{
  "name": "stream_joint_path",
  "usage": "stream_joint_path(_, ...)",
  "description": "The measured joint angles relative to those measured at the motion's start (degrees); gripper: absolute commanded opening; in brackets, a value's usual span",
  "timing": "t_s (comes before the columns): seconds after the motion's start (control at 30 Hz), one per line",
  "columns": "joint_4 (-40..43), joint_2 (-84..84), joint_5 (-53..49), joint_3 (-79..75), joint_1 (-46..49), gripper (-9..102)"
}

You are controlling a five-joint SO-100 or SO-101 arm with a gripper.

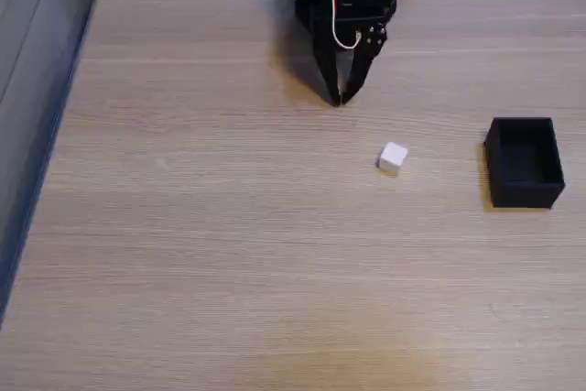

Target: Pick a white block and place it in the black box.

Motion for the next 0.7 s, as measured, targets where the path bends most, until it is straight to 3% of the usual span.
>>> stream_joint_path(0.7, -2.20, 0.00, -2.72, -0.09, 1.58, 4)
